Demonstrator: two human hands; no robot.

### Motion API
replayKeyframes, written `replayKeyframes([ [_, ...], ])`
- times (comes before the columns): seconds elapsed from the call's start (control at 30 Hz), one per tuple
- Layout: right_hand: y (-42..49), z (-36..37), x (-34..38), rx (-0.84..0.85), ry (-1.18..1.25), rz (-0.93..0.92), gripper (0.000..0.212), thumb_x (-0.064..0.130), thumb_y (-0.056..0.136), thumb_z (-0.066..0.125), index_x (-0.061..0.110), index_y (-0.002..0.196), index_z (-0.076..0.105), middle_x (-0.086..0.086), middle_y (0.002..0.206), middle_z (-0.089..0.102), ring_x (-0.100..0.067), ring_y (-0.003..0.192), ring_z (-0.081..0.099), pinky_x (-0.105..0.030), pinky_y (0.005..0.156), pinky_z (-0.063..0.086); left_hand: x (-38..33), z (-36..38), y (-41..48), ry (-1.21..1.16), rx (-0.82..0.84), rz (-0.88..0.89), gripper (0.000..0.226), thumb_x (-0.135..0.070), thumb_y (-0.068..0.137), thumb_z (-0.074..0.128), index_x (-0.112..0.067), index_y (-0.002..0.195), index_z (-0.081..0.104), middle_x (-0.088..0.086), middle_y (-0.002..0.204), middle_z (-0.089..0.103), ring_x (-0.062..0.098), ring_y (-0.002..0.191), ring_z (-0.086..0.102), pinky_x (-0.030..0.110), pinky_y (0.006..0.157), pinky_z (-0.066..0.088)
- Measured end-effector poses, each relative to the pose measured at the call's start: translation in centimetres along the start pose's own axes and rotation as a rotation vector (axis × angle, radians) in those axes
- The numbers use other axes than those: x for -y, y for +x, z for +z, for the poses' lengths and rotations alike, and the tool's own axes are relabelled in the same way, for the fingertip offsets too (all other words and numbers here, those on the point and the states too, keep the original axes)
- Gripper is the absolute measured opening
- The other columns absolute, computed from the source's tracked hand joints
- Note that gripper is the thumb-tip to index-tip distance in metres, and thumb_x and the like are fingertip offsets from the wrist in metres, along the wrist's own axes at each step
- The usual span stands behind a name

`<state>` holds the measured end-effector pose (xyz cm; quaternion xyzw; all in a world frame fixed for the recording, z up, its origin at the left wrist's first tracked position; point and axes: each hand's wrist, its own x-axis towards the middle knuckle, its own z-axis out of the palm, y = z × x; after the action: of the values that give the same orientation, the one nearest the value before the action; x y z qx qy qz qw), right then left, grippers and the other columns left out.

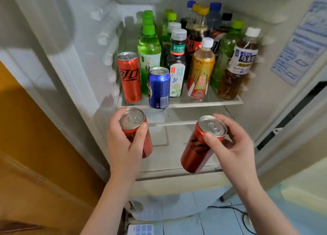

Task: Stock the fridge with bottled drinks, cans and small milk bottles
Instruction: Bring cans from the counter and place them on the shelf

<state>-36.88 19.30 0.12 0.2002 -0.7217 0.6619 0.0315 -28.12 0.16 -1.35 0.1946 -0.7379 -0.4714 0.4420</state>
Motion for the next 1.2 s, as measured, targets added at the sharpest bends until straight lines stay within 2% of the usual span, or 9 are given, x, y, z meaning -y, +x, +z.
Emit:
replayKeyframes([
  [0.17, 3.8, 1.4, 0.5, -0.024, 0.075, -0.073, 0.042, 0.046, 0.065, 0.067, 0.035, 0.106, 0.065, 0.019, 0.102, 0.068, 0.000, 0.093, 0.062, -0.007, 0.073, 0.046, 0.1, 1.5, 4.3, 0.075, -0.108, 0.019, 0.039, -0.055, 0.075, 0.050, -0.060, 0.109, 0.032, -0.047, 0.104, 0.040, -0.010, 0.104, 0.048, -0.003, 0.079, 0.035],
  [0.37, 6.9, 2.1, 0.4, -0.039, 0.166, -0.098, 0.033, 0.043, 0.066, 0.067, 0.040, 0.099, 0.066, 0.019, 0.100, 0.069, 0.002, 0.092, 0.063, -0.006, 0.071, 0.046, 0.3, 2.9, 9.4, 0.125, -0.196, 0.133, 0.037, -0.044, 0.078, 0.054, -0.045, 0.111, 0.035, -0.040, 0.103, 0.042, -0.011, 0.098, 0.047, 0.009, 0.087, 0.036],
  [0.5, 8.4, 2.2, -0.4, -0.038, 0.185, -0.078, 0.032, 0.034, 0.068, 0.071, 0.035, 0.100, 0.067, 0.017, 0.101, 0.069, 0.002, 0.092, 0.063, -0.007, 0.073, 0.046, 0.8, 4.0, 11.0, 0.121, -0.221, 0.148, 0.038, -0.037, 0.080, 0.057, -0.033, 0.113, 0.038, -0.028, 0.106, 0.042, 0.004, 0.100, 0.047, 0.024, 0.092, 0.040],
  [0.6, 9.1, 2.2, -1.0, -0.055, 0.186, -0.066, 0.031, 0.027, 0.070, 0.069, 0.034, 0.100, 0.066, 0.018, 0.100, 0.069, 0.004, 0.092, 0.063, -0.006, 0.073, 0.046, 1.2, 4.9, 11.6, 0.083, -0.265, 0.098, 0.053, -0.033, 0.082, 0.059, -0.015, 0.127, 0.038, -0.008, 0.120, 0.044, 0.014, 0.113, 0.046, 0.028, 0.101, 0.038],
  [0.7, 9.5, 2.2, -1.5, -0.057, 0.186, -0.059, 0.032, 0.020, 0.073, 0.074, 0.033, 0.101, 0.066, 0.023, 0.098, 0.069, 0.008, 0.089, 0.062, -0.005, 0.071, 0.045, 1.6, 5.7, 12.1, 0.065, -0.311, 0.097, 0.064, -0.033, 0.082, 0.058, -0.001, 0.132, 0.035, 0.011, 0.130, 0.043, 0.025, 0.120, 0.045, 0.041, 0.106, 0.036],
  [0.77, 9.7, 2.3, -1.8, -0.044, 0.187, -0.049, 0.033, 0.011, 0.077, 0.074, 0.030, 0.103, 0.066, 0.023, 0.098, 0.068, 0.008, 0.088, 0.062, -0.005, 0.070, 0.046, 1.7, 6.1, 12.5, 0.066, -0.344, 0.120, 0.062, -0.032, 0.082, 0.058, 0.002, 0.129, 0.038, 0.012, 0.128, 0.044, 0.023, 0.119, 0.044, 0.038, 0.106, 0.035],
  [0.9, 9.8, 2.4, -1.9, -0.035, 0.190, -0.036, 0.032, 0.010, 0.077, 0.071, 0.029, 0.102, 0.066, 0.025, 0.095, 0.068, 0.008, 0.087, 0.062, -0.004, 0.068, 0.045, 2.4, 6.6, 13.4, 0.135, -0.382, 0.282, 0.050, -0.027, 0.083, 0.059, 0.004, 0.120, 0.046, 0.005, 0.121, 0.045, 0.010, 0.112, 0.041, 0.018, 0.102, 0.030],
  [1.03, 9.6, 2.4, -1.8, -0.054, 0.209, -0.019, 0.032, 0.011, 0.077, 0.072, 0.032, 0.100, 0.066, 0.024, 0.095, 0.068, 0.008, 0.085, 0.062, -0.005, 0.067, 0.046, 3.1, 7.0, 15.0, 0.195, -0.393, 0.368, 0.039, -0.022, 0.083, 0.059, 0.006, 0.109, 0.051, 0.018, 0.116, 0.054, 0.022, 0.110, 0.047, 0.025, 0.101, 0.033],
  [1.2, 9.3, 2.2, -1.7, -0.050, 0.190, -0.018, 0.032, 0.010, 0.076, 0.072, 0.027, 0.102, 0.066, 0.021, 0.094, 0.069, 0.005, 0.086, 0.063, -0.007, 0.067, 0.047, 3.6, 7.7, 16.1, 0.258, -0.403, 0.322, 0.039, -0.018, 0.082, 0.059, 0.005, 0.112, 0.052, 0.019, 0.122, 0.053, 0.029, 0.115, 0.048, 0.030, 0.103, 0.032],
])
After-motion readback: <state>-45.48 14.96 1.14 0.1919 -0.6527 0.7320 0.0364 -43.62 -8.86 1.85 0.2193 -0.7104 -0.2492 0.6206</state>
